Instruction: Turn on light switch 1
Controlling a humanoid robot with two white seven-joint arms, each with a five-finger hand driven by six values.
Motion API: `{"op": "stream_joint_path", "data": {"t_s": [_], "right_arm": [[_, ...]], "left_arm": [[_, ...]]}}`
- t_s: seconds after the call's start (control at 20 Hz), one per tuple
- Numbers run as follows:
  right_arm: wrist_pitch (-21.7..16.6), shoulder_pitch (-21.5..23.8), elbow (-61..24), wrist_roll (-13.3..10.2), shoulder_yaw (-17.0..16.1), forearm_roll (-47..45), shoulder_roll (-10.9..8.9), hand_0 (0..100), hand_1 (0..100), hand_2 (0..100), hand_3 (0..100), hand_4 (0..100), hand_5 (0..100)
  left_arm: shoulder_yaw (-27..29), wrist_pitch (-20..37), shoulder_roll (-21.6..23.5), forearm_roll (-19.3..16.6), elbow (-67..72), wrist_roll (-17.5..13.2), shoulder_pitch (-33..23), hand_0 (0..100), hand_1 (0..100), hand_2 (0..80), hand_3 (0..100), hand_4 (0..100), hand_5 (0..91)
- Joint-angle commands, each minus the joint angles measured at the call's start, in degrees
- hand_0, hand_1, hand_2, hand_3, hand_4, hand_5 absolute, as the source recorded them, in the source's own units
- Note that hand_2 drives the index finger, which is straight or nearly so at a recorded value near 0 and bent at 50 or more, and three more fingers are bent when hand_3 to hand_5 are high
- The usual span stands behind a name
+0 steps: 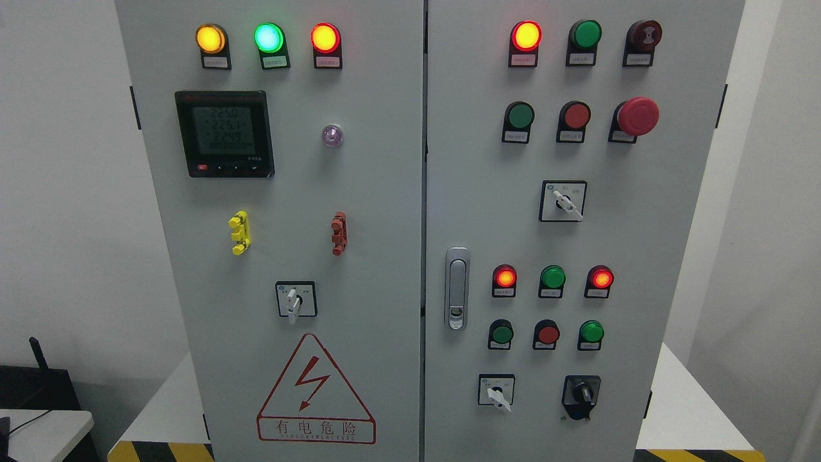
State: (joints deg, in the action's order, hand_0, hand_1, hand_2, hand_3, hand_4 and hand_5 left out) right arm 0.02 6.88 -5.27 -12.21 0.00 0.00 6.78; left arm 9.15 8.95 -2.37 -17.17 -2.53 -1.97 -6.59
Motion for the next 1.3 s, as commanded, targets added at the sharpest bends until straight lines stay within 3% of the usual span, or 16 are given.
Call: {"op": "stream_joint_path", "data": {"t_s": [0.0,0.4,0.65,0.9,1.25], "right_arm": [[0.0,0.1,0.0,0.0,1.3,0.3,-0.02,12,39,0,0,0,0],[0.0,0.0,0.0,0.0,1.3,0.3,-0.02,12,39,0,0,0,0],[0.0,0.0,0.0,0.0,1.3,0.3,0.07,12,39,0,0,0,0],[0.0,0.0,0.0,0.0,1.3,0.3,-0.02,12,39,0,0,0,0],[0.0,0.0,0.0,0.0,1.3,0.2,-0.02,12,39,0,0,0,0]], "left_arm": [[-0.1,-0.2,0.1,0.0,0.1,0.0,0.0,20,0,0.0,0,0,0.0],[2.1,0.1,0.1,0.6,-0.4,0.0,-0.3,20,0,0.0,0,0,0.0],[12.0,0.0,4.7,0.6,-7.6,-0.8,-4.1,21,0,0.0,0,1,0.0],[28.0,0.0,6.0,0.7,-19.8,-5.7,-5.9,24,0,0.0,0,4,0.0],[41.0,0.2,5.5,0.8,-39.7,-5.8,-7.6,26,0,0.0,4,12,0.0]]}}
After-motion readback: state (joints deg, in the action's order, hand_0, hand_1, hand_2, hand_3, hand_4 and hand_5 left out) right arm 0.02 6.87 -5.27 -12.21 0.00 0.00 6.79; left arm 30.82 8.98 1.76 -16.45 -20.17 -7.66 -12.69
